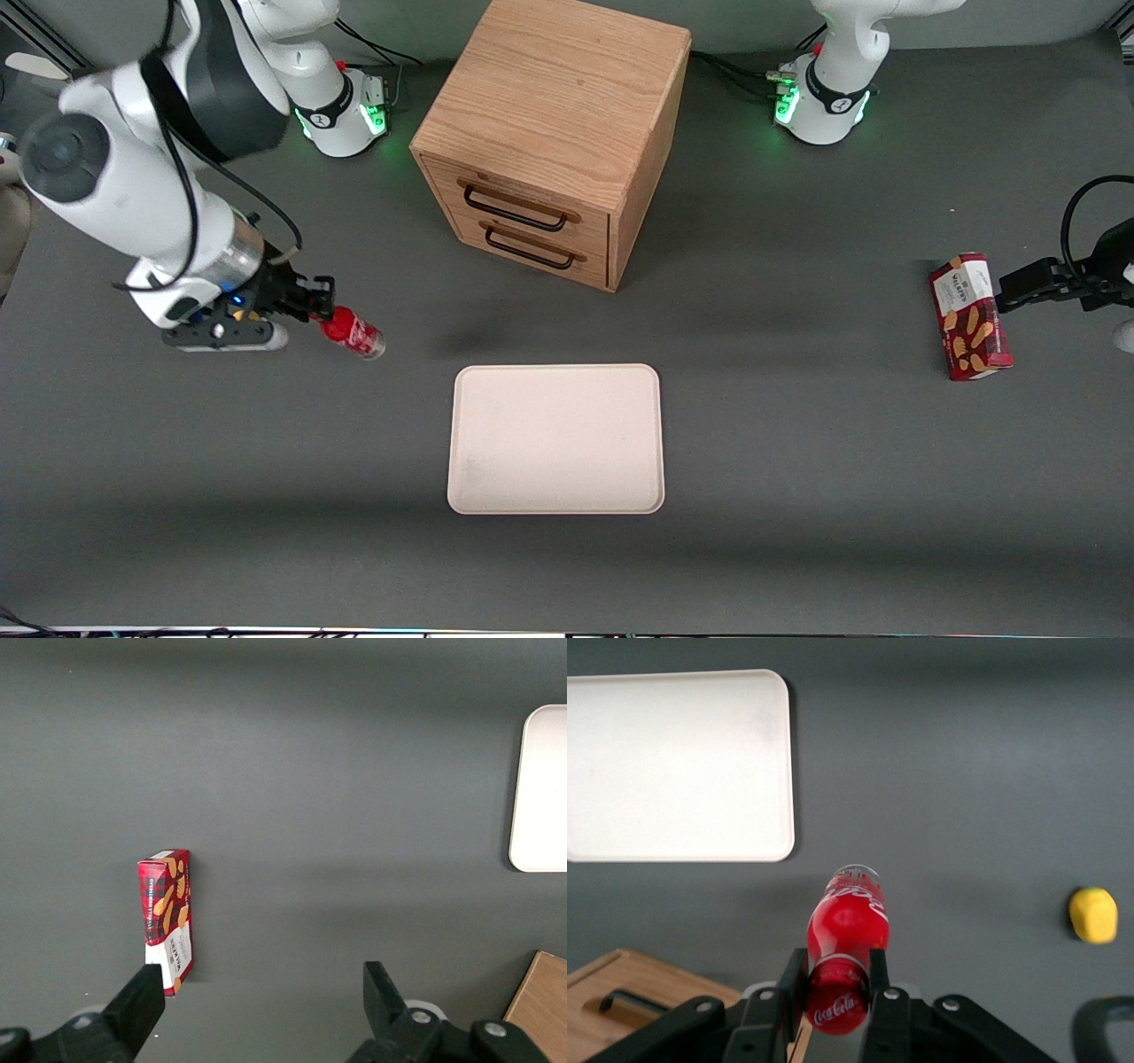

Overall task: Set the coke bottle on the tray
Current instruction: 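Lift the bottle with the right gripper and carry it over the tray, then lower the bottle onto the tray edge and open the right gripper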

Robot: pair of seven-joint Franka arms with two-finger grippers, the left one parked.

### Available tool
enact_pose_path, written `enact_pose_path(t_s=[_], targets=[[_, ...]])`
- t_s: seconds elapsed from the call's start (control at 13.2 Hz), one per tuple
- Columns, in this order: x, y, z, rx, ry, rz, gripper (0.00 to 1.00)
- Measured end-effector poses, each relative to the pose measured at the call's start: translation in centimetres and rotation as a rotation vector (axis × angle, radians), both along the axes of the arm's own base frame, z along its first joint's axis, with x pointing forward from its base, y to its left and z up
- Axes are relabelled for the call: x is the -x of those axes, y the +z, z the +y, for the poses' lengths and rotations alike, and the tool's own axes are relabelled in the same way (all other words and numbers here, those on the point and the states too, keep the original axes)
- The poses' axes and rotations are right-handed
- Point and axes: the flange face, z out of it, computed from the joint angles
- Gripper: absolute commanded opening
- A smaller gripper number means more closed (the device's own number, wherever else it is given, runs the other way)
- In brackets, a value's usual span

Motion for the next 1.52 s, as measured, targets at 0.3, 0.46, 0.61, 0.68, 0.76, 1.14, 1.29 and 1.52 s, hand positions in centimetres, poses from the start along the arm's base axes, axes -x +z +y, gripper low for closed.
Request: enact_pose_path(t_s=[0.3,0.46,0.61,0.68,0.76,1.14,1.29,1.52], targets=[[1.1,7.2,-1.1,0.004,-0.006,0.014,0.0],[0.2,8.1,-1.7,0.001,-0.016,0.017,0.0],[-2.7,6.3,-0.9,-0.008,-0.015,0.028,0.0],[-4.4,4.9,-0.2,-0.014,-0.017,0.036,0.0],[-5.9,3.6,0.8,-0.02,-0.021,0.041,0.0],[-10.3,-2.7,7.0,-0.031,-0.096,0.07,0.0],[-10.5,-3.6,9.7,-0.027,-0.125,0.062,0.0],[-10.3,-3.9,12.7,-0.038,-0.183,0.035,0.0]])
